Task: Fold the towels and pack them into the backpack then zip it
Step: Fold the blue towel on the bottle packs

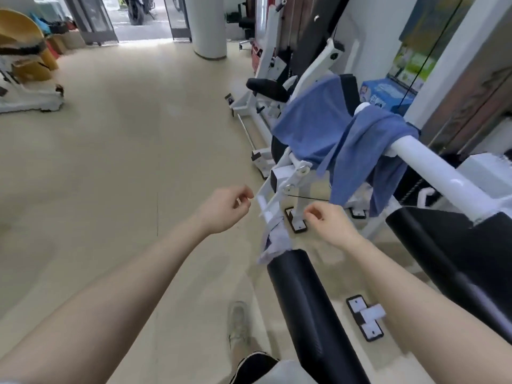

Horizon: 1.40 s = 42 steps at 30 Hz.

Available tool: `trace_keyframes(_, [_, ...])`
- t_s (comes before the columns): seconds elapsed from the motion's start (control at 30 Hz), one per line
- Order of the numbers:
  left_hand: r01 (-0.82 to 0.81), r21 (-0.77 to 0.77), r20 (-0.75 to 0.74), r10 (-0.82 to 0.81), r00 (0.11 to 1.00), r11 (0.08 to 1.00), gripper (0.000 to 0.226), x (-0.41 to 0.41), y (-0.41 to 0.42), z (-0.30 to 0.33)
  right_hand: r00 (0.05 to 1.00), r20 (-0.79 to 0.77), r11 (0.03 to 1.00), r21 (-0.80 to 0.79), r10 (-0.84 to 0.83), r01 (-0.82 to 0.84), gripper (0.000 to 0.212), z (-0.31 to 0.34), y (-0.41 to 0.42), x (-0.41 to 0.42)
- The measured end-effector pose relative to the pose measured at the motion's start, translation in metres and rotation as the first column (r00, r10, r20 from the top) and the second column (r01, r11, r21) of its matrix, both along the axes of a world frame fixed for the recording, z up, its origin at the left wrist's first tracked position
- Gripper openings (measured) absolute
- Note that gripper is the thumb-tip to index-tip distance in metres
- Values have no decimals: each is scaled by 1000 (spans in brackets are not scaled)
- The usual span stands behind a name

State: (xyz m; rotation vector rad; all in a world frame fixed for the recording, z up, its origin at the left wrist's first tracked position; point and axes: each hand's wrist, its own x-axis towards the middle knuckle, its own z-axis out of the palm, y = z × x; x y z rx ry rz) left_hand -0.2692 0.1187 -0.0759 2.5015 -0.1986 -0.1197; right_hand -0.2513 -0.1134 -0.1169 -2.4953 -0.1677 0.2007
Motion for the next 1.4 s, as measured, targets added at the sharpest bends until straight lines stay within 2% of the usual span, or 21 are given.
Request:
trace_keyframes(0.27, [112, 34, -78, -109, 991, 993, 24, 197, 49, 2, 992, 10, 987, -98, -124, 124, 28, 8, 63, 200])
trace_keyframes(0.37, [184, 70, -111, -176, 978, 980, 24, 251, 61, -4, 994, 9, 972, -210, -109, 109, 32, -2, 78, 255])
trace_keyframes(0.47, [282, 83, -131, -270, 954, 956, 24, 302, 69, -15, 982, 2, 927, -329, -190, 180, 26, -12, 87, 300])
trace_keyframes(0.6, [425, 76, -194, -405, 894, 902, 25, 372, 75, -32, 931, 6, 800, -510, -364, 316, 29, -45, 100, 331])
trace_keyframes(0.7, [542, 69, -241, -514, 824, 837, 25, 422, 79, -40, 833, -8, 714, -520, -553, 469, 30, -69, 108, 349])
trace_keyframes(0.8, [616, 57, -248, -587, 771, 785, 23, 453, 86, -46, 759, -15, 644, -540, -651, 542, 33, -75, 112, 355])
trace_keyframes(0.9, [666, 42, -284, -630, 723, 745, 23, 484, 93, -59, 749, -31, 600, -620, -662, 505, 29, -80, 116, 364])
trace_keyframes(1.03, [722, -24, -311, -691, 652, 692, 22, 504, 86, -67, 824, 114, 586, -649, -556, 485, 18, -75, 118, 373])
trace_keyframes(1.07, [733, -47, -305, -708, 637, 679, 22, 507, 83, -67, 825, 86, 598, -648, -558, 472, 17, -73, 118, 374])
trace_keyframes(1.13, [742, -93, -282, -732, 620, 664, 25, 511, 75, -65, 770, 17, 633, -558, -638, 537, 21, -68, 118, 377])
trace_keyframes(1.17, [747, -110, -267, -743, 613, 656, 29, 511, 71, -64, 724, 10, 641, -457, -690, 617, 22, -64, 116, 377])
trace_keyframes(1.27, [772, -170, -146, -790, 595, 612, 46, 511, 55, -55, 602, -9, 602, -18, -799, 799, 12, -27, 121, 362])
trace_keyframes(1.33, [801, -229, -13, -824, 566, 553, 54, 506, 41, -45, 593, -60, 580, 152, -803, 801, 10, 7, 125, 344])
trace_keyframes(1.4, [846, -247, 102, -855, 508, 473, 63, 496, 26, -31, 593, -17, 573, 232, -805, 786, 11, 39, 128, 326])
